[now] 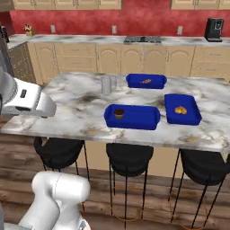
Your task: Take the cupcake and cake from the fridge and place them on the empty tray on the dining counter.
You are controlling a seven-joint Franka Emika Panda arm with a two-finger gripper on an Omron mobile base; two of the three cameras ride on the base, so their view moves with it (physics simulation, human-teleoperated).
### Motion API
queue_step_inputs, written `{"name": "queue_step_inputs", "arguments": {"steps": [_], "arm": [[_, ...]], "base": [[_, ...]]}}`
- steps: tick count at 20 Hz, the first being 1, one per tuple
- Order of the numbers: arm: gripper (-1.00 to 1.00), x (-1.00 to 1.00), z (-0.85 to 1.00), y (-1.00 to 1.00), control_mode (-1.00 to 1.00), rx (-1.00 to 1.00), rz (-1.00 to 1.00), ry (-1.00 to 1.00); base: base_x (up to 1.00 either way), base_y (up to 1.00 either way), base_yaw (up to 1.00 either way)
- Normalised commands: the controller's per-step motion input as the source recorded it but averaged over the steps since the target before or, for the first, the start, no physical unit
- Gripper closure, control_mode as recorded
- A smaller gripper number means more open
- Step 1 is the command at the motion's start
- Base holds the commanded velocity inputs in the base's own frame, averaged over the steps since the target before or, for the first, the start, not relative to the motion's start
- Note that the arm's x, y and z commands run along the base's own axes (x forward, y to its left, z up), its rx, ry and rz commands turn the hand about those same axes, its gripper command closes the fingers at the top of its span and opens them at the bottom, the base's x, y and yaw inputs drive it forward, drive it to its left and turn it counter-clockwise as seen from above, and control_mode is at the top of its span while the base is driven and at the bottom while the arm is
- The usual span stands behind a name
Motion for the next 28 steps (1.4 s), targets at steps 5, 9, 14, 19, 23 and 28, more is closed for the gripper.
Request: {"name": "queue_step_inputs", "arguments": {"steps": [5,9,14,19,23,28], "arm": [[-1.00,0.00,0.00,0.00,1.00,0.00,0.00,0.00],[-1.00,0.00,0.00,0.00,1.00,0.00,0.00,0.00],[-1.00,0.00,0.00,0.00,1.00,0.00,0.00,0.00],[-1.00,0.00,0.00,0.00,1.00,0.00,0.00,0.00],[-1.00,0.00,0.00,0.00,1.00,0.00,0.00,0.00],[-1.00,0.00,0.00,0.00,1.00,0.00,0.00,0.00]], "base": [[-0.46,0.96,0.44],[0.00,0.09,1.00],[0.00,0.00,1.00],[0.05,0.00,1.00],[0.94,0.00,0.83],[1.00,-0.20,0.61]]}}
